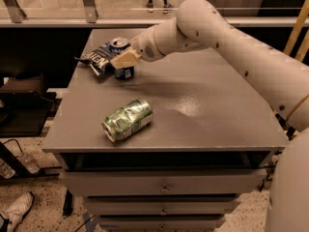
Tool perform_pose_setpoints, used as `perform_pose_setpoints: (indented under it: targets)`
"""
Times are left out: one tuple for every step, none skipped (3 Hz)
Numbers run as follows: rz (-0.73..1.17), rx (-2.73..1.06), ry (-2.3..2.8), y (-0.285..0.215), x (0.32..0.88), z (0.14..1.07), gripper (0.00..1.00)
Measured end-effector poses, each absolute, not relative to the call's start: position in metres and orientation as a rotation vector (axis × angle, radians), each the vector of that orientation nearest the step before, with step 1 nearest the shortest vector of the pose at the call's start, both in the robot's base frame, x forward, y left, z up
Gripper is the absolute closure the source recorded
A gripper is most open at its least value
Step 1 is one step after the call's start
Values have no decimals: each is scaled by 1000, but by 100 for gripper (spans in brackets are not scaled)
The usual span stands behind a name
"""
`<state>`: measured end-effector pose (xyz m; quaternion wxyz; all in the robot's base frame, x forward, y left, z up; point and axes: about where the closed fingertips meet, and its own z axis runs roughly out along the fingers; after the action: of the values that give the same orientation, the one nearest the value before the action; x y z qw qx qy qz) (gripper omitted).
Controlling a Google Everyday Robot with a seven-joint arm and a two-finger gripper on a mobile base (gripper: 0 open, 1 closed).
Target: Move pepsi can near blue chip bag
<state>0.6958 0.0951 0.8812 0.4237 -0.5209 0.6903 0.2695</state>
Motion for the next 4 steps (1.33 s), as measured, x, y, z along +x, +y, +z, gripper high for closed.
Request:
perform_pose_setpoints:
  targets:
    - [678, -1307, 1727, 97, 695, 880, 84]
    - [678, -1307, 1727, 97, 695, 880, 61]
    - [678, -1307, 1727, 97, 695, 880, 38]
    - [674, -1313, 1724, 99, 695, 881, 13]
